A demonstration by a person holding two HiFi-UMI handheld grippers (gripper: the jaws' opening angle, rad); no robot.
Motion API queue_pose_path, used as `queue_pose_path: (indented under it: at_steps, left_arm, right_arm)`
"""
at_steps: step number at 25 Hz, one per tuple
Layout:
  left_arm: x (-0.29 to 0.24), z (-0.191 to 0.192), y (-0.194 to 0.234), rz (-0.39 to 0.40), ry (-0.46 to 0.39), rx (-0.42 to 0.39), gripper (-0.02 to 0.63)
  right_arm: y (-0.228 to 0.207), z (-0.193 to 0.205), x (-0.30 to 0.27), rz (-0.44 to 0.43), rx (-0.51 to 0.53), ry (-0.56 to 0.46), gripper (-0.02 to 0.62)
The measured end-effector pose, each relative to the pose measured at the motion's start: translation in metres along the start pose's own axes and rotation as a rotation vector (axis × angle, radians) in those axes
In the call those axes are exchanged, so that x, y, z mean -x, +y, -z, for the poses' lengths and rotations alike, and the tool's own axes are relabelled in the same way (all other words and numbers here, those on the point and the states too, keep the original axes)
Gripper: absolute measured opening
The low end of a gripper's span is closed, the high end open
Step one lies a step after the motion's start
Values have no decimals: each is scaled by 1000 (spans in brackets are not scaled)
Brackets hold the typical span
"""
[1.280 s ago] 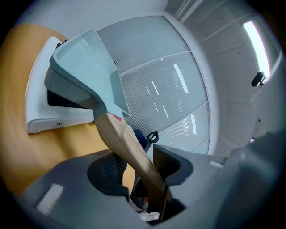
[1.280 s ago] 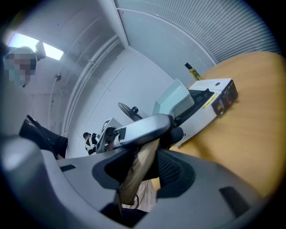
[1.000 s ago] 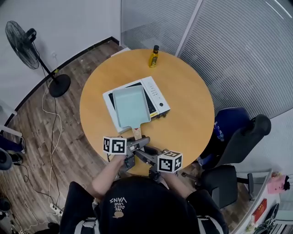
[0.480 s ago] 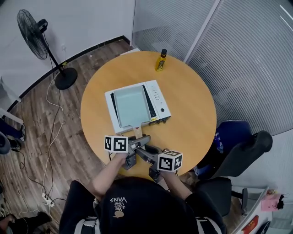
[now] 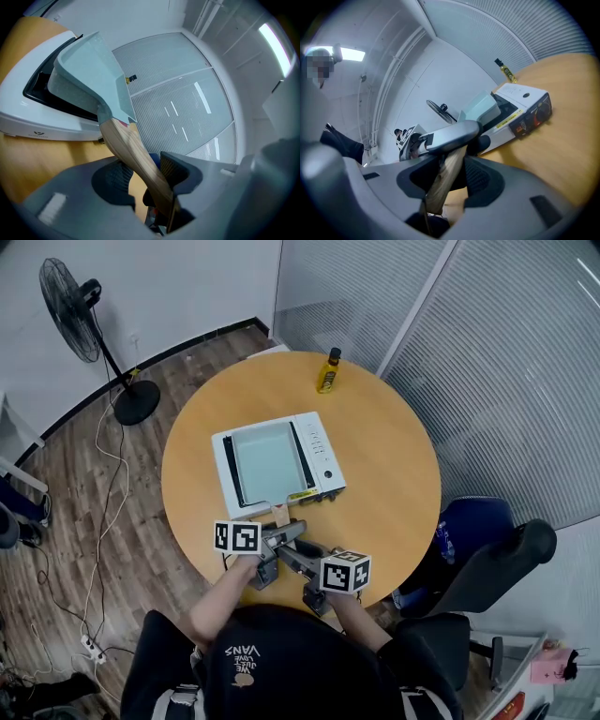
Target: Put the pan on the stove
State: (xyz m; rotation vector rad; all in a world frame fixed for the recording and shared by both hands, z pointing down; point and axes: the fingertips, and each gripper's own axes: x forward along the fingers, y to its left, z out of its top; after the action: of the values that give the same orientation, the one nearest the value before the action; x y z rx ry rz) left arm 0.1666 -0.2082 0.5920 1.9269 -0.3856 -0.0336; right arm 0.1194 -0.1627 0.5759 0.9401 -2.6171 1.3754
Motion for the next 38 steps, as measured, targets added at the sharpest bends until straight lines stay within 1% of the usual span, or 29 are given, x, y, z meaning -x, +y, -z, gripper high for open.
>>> queue_pose_path:
  at_steps: [11, 18, 25, 30, 34, 38]
  left_arm:
    - [-7, -14, 6, -9, -20, 15, 178]
    - [-6, -16, 10, -2, -29, 22, 179]
    - [-9, -23, 10, 6, -42, 29, 183]
    - [-8, -27, 3, 33, -44, 52, 211]
    - [-8, -29, 1, 37, -50, 40, 238]
    - [-7, -30, 1, 38, -64, 40, 245]
  right_arm:
    - [-10, -12, -5, -11, -4, 1, 156]
    - [-12, -11, -9, 6, 3, 0, 156]
    - [-14, -19, -9, 20, 2, -11, 156]
    - [-8, -23, -8, 3, -8, -31, 156]
    - [-6, -25, -7, 1, -3, -35, 156]
    - [-5, -25, -8, -2, -4, -43, 157]
